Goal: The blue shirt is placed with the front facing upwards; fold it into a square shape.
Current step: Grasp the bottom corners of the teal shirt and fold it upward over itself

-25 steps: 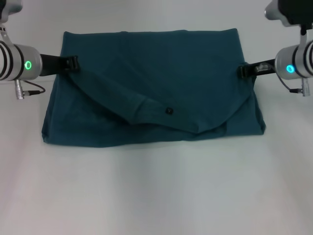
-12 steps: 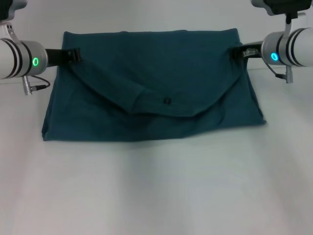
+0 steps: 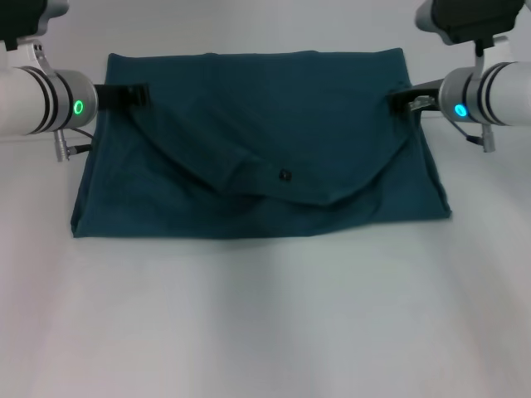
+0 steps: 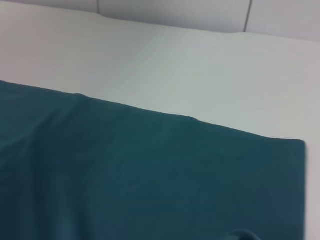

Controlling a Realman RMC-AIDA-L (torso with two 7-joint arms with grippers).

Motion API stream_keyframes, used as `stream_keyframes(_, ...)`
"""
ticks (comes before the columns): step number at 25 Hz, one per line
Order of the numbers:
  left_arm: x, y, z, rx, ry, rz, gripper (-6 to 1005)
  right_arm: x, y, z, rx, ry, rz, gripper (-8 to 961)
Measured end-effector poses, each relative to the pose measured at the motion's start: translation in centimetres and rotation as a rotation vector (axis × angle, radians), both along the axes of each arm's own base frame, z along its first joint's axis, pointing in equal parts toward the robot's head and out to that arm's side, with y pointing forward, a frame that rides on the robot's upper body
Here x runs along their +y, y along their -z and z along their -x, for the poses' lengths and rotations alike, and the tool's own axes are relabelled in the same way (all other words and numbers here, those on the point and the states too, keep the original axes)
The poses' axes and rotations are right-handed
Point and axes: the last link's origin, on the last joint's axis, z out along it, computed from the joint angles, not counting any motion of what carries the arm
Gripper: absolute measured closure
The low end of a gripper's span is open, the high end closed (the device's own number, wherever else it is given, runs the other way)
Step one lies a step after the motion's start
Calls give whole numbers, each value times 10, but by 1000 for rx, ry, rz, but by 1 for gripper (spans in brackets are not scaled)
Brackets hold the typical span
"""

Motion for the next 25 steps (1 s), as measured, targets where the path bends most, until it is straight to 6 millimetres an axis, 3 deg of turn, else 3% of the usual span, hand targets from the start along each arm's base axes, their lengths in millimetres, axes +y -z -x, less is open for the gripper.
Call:
stream_keyframes(6, 5, -6, -3, -1, 5, -50, 977, 2, -8, -3, -3, 5, -18, 807)
stream_keyframes(25, 3, 1, -4, 22, 15, -31, 973, 1, -1, 2, -94, -66, 26, 801)
